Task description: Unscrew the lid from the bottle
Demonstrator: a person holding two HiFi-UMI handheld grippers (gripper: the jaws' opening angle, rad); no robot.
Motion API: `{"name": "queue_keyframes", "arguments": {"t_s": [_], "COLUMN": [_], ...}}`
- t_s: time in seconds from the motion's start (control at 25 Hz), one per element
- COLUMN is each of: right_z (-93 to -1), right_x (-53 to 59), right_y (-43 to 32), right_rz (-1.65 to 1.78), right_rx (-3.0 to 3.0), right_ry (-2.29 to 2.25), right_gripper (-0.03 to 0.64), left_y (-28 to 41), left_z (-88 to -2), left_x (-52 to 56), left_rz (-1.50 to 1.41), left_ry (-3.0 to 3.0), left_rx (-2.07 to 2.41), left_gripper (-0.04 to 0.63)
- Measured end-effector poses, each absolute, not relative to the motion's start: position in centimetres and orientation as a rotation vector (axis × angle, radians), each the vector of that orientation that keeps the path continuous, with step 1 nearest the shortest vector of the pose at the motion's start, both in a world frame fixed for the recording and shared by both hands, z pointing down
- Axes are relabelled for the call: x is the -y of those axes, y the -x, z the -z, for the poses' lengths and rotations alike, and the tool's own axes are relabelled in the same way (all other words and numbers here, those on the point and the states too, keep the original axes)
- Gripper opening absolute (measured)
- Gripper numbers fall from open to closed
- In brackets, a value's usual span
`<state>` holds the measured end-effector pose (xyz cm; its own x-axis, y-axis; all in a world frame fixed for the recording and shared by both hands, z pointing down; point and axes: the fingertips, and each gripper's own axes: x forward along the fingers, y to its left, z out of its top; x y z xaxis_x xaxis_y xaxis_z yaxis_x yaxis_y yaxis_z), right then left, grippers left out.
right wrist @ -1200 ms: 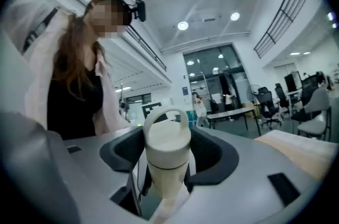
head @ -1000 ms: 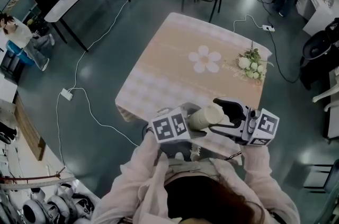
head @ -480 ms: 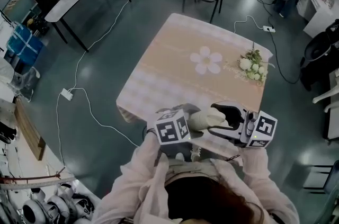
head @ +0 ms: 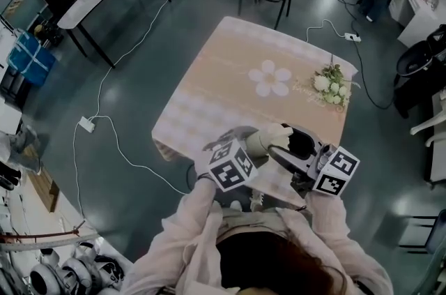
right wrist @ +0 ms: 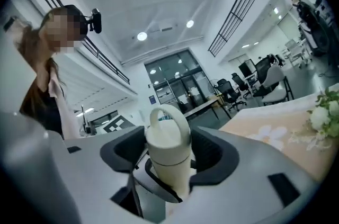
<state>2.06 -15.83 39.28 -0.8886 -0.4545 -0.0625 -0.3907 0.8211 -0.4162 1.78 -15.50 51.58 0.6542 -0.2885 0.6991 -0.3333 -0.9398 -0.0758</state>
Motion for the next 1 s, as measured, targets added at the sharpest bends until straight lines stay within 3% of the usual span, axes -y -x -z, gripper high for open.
{"name": "queue_keyframes", "arguments": {"t_s": [0.04,0.32,0.44,0.56,0.68,0.72,0.8,1.0], "right_z": [-39.3,-37.1,-36.5,-36.9,-37.1,-37.4,-37.9,-37.0], "right_x": [15.8,10.4,10.8,14.0,14.9,15.0,15.3,13.2], "right_y": [-2.0,-1.5,-2.0,-2.8,-2.6,-2.2,-1.8,-1.0], "right_rz": [0.593,0.162,0.192,0.376,0.511,0.529,0.526,0.314], "right_rx": [-2.852,-3.031,-2.991,-2.904,-2.821,-2.824,-2.862,-2.989], "right_ry": [0.666,0.089,0.075,0.396,0.538,0.564,0.626,0.378], "right_gripper": [0.281,0.278,0.28,0.392,0.408,0.4,0.312,0.296], "left_y": [-1.9,-2.7,-3.3,-3.1,-2.6,-2.6,-2.7,-2.8], "left_z": [-51.6,-50.2,-49.1,-49.3,-50.1,-50.2,-50.3,-49.4], "left_x": [15.3,9.6,9.3,12.3,14.5,14.7,14.5,12.1], "left_rz": [-1.178,-1.12,-1.023,-1.006,-1.076,-1.093,-1.115,-1.095], "left_ry": [-2.807,-2.894,-2.906,-2.865,-2.823,-2.822,-2.83,-2.885], "left_rx": [0.511,-0.081,-0.112,0.192,0.41,0.418,0.384,0.087], "left_gripper": [0.316,0.316,0.316,0.316,0.316,0.316,0.316,0.316]}}
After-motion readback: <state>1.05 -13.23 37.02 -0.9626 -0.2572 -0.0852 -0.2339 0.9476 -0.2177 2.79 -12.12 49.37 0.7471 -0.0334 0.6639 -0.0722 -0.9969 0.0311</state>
